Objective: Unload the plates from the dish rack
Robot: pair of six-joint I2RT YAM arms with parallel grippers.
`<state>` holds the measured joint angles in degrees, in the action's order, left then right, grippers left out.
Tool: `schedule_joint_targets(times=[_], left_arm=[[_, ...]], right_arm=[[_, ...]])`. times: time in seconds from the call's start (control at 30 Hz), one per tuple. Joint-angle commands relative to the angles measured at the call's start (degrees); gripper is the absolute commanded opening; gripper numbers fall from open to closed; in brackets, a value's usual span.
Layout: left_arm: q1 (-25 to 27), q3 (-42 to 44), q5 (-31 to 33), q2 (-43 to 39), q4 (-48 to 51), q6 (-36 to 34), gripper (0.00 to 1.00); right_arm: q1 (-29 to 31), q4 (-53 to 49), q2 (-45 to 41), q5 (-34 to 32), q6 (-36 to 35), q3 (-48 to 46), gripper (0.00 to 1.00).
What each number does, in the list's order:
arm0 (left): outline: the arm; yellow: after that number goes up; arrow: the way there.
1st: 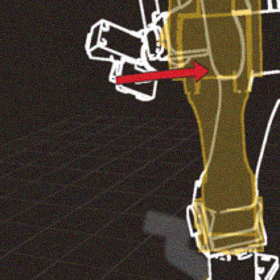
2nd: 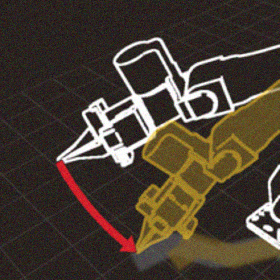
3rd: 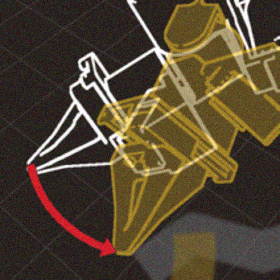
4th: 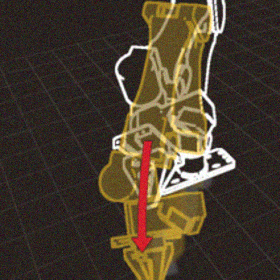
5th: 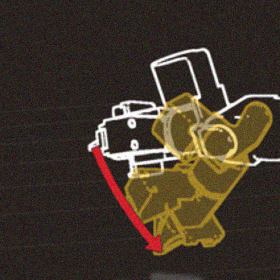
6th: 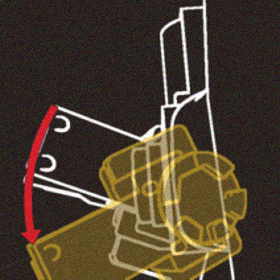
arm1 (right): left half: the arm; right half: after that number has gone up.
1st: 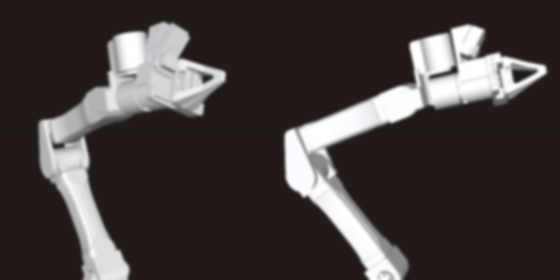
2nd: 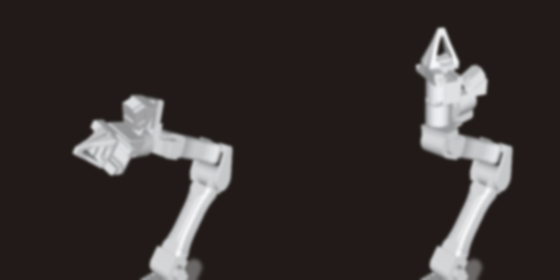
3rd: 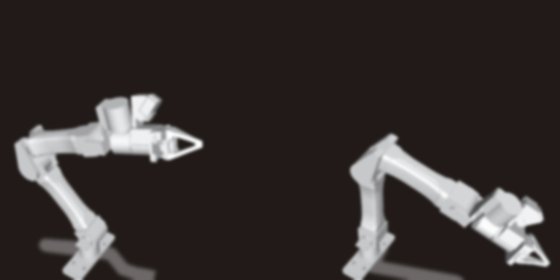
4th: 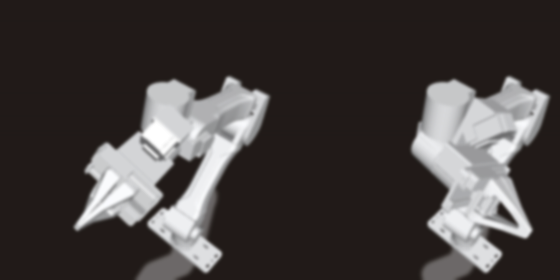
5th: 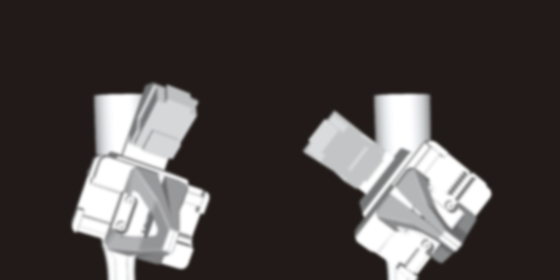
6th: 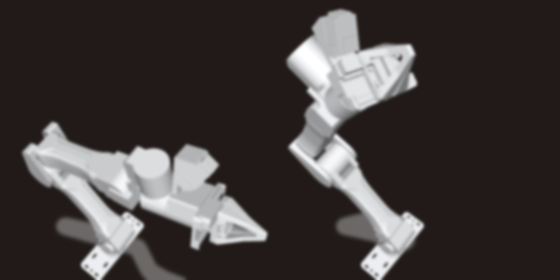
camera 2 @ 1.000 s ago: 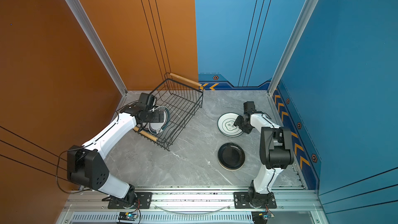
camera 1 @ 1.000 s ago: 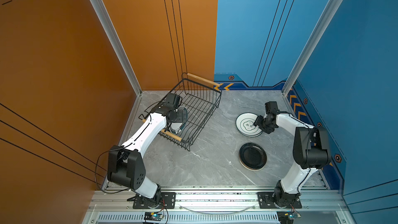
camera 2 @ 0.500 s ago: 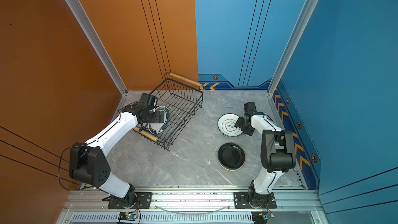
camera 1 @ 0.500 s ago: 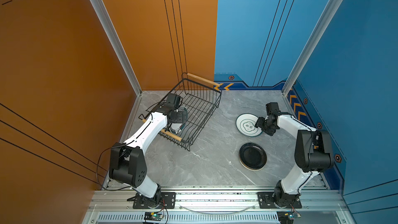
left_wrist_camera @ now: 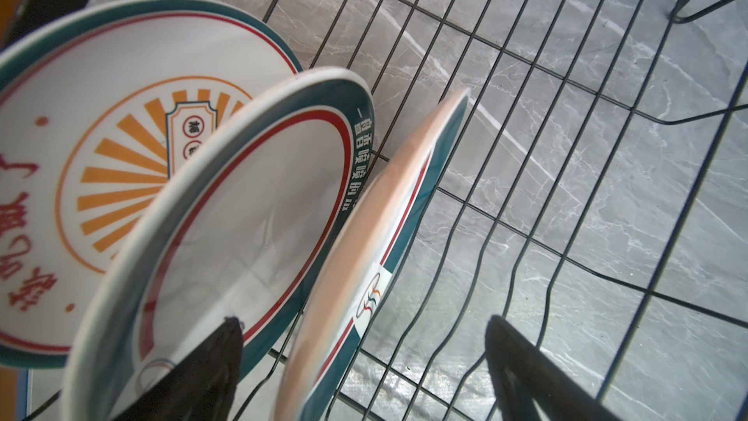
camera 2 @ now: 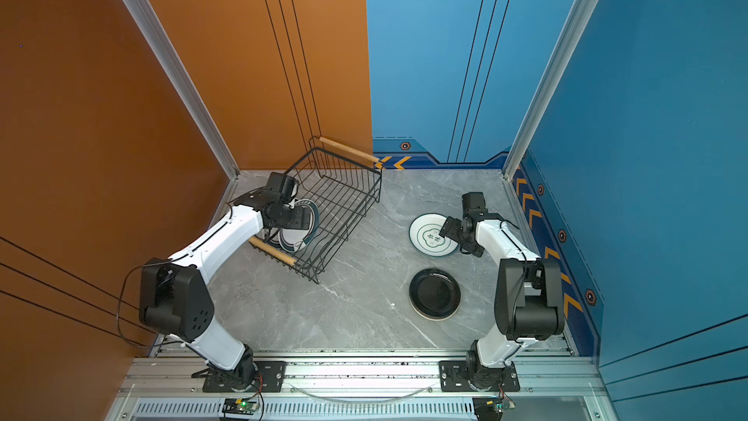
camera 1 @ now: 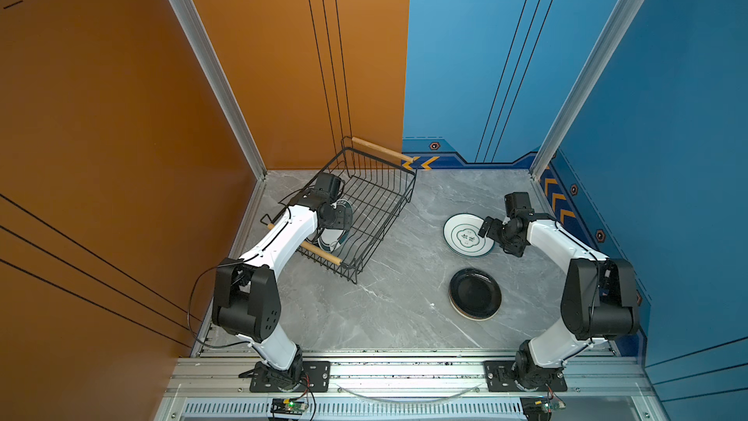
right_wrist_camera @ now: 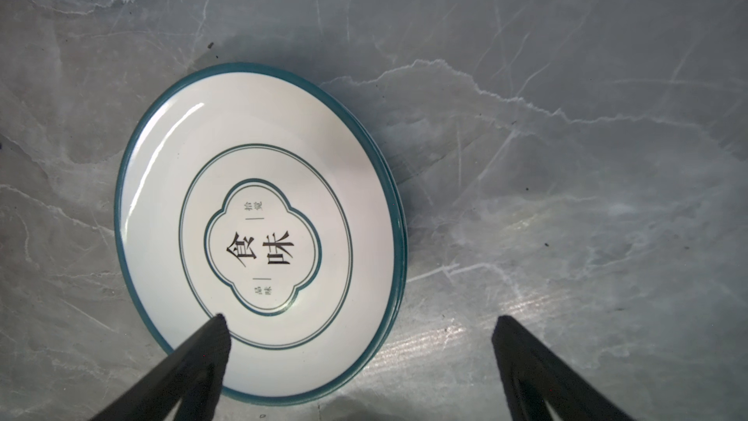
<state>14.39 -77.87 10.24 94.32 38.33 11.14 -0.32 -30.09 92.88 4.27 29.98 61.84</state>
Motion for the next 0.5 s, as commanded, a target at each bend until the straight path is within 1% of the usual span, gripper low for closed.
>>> schedule_joint_targets(times=[0.0, 0.3, 0.4, 0.43, 0.47], left_arm=[[-0.7, -2.0, -0.1, 1.9, 0.1, -1.4, 0.94], [-0.7, -3.2, 0.6, 4.8, 0.1, -1.6, 0.91], [-0.7, -3.4, 0.6, 5.3, 0.2, -1.6, 0.86], [-0.7, -3.4, 0.5, 5.5, 0.2, -1.8, 0.8], [-0.8, -3.5, 0.6, 5.7, 0.2, -1.8, 0.78]], right_arm=[[-0.1, -2.0, -1.8, -0.5, -0.5, -1.0, 1.0], [-0.9, -1.9, -3.6, 0.1, -0.9, -2.7, 1.0], [-1.2, -1.6, -4.2, 0.6, -1.1, -3.4, 1.0], [-1.3, -1.6, -4.4, 0.7, -1.3, -3.6, 1.0], [-1.5, -1.6, -4.6, 0.9, -1.3, -3.9, 1.0]])
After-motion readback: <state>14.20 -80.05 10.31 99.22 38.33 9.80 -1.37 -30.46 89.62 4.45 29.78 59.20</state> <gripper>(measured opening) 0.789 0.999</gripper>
